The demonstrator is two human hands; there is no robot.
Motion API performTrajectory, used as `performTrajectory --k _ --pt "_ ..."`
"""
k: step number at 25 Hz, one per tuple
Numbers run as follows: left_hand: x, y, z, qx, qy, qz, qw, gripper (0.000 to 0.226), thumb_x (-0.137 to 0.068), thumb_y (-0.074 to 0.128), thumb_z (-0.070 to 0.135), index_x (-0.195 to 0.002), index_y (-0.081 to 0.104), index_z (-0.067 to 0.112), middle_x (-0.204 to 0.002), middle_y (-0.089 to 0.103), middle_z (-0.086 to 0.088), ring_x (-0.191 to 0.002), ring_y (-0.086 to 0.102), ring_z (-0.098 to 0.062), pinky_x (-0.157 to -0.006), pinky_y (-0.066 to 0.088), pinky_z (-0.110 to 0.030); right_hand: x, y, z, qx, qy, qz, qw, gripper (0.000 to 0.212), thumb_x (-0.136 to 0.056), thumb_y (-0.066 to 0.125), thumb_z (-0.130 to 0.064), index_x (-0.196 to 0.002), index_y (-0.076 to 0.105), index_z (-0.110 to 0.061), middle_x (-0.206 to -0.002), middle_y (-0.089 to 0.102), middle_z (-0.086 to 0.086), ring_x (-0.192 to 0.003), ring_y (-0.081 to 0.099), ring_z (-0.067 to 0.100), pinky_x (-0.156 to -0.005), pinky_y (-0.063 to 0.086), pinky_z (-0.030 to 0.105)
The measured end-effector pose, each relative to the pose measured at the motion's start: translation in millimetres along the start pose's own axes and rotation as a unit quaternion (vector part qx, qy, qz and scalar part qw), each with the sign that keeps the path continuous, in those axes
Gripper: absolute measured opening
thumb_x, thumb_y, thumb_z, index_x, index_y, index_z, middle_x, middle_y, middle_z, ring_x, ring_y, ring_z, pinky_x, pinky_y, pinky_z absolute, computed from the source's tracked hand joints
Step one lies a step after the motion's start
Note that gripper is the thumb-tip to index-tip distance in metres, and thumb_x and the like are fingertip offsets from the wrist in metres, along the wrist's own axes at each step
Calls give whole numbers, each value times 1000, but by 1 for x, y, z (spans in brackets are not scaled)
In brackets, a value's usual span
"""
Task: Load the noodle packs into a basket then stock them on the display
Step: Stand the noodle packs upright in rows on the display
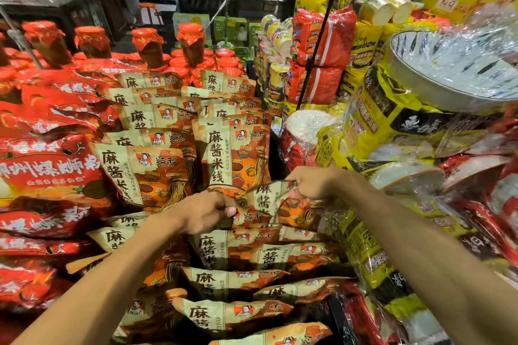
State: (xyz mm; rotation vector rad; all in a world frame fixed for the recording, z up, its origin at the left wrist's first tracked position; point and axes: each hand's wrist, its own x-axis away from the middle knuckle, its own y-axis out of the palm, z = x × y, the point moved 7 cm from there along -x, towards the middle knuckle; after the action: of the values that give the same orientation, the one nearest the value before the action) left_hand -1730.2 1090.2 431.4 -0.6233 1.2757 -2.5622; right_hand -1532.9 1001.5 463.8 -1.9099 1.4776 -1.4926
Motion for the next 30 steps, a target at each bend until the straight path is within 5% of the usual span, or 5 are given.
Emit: performTrajectory --k 7,11,16,22,30 --pt "9 -6 8 -86 -25 62 994 38 -102 31 59 -106 62 39 -55 56 11 -58 56 1 -68 49 -28 -26 37 15 -10 9 -35 999 18 -101 52 -9 -92 68 -12 -85 61 2 -74 52 15 -70 41 31" --pt "6 -5 10 -108 -24 92 990 40 -100 25 63 -81 52 41 -56 54 9 -62 59 -8 -74 54 -32 -25 14 7 -26 -18 17 999 26 -104 53 -29 -85 69 -21 -88 66 -1 -85 54 11 -90 48 41" --pt "4 -9 12 -139 -37 110 983 44 -105 29 56 -105 66 31 -64 51 8 -82 69 -24 -79 56 -36 -20 18 7 -11 -27 67 997 35 -107 46 -24 -94 63 3 -82 60 18 -77 49 18 -72 38 35" --pt "8 -13 8 -154 -63 163 972 50 -104 29 57 -106 68 26 -64 54 5 -75 70 -24 -74 58 -37 -17 20 -4 -31 -37 109 993 36 -108 46 -22 -73 54 -18 -69 48 2 -66 42 15 -64 35 33" --pt "19 -8 11 -132 -28 124 983 71 -93 15 70 -139 50 28 -126 70 -7 -115 65 -26 -103 46 -40 -6 28 -6 -29 17 118 993 27 -104 48 -44 -116 62 -24 -123 66 6 -111 62 25 -99 50 45"
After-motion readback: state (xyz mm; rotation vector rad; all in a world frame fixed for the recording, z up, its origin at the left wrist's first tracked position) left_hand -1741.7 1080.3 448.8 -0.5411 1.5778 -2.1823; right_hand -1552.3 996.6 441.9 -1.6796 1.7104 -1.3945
